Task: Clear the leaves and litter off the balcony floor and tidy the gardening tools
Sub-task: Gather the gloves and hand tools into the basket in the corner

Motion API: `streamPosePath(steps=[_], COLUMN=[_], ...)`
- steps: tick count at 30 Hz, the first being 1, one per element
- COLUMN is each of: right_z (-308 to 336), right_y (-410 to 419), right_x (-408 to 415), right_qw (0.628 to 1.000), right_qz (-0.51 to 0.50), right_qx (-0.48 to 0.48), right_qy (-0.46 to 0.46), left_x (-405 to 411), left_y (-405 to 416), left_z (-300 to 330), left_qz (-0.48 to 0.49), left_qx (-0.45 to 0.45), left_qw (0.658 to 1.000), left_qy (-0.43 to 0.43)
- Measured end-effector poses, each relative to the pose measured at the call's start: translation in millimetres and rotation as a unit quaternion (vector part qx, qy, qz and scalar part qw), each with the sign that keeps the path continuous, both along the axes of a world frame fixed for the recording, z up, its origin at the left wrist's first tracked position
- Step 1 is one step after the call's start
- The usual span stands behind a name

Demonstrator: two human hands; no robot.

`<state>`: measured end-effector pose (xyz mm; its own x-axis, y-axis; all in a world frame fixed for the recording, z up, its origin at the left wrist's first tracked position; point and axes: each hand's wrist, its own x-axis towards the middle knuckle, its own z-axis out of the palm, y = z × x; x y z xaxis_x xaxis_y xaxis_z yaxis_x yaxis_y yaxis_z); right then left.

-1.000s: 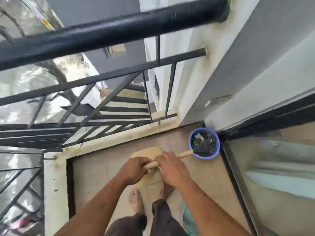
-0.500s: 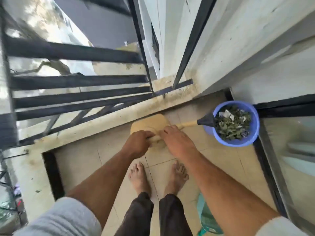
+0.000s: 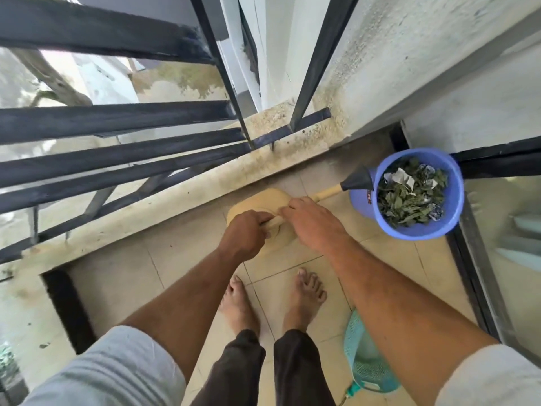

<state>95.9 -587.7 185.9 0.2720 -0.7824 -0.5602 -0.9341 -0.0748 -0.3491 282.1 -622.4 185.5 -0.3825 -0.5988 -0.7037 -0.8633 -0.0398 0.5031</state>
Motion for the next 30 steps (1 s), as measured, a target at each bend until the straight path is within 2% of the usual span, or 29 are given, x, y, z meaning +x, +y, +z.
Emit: streamPosePath(steps=[14, 20, 24, 30], right_z=[-3, -3, 27, 159], right_y=[-12, 1, 10, 19], right_x=[-7, 0, 12, 17], right_qw=[0.999, 0.998, 0.979, 0.893], right_qz=[-0.033, -0.065, -0.190, -0.418], right_qx=[0.024, 0.002, 0.010, 0.025], right_qy=[-0.001, -0.010, -0.072, -0.168], left_x=[0, 2, -13, -44], left_y=[-18, -6, -2, -11], left_z=[-4, 3, 35, 163], left_qz=[0.002, 0.012, 0.043, 0.059], left_qx=[0.003, -0.019, -0.033, -0.012], left_qw=[1.000, 0.998, 0.998, 0.998], left_qy=[-0.026, -0.052, -0.026, -0.006])
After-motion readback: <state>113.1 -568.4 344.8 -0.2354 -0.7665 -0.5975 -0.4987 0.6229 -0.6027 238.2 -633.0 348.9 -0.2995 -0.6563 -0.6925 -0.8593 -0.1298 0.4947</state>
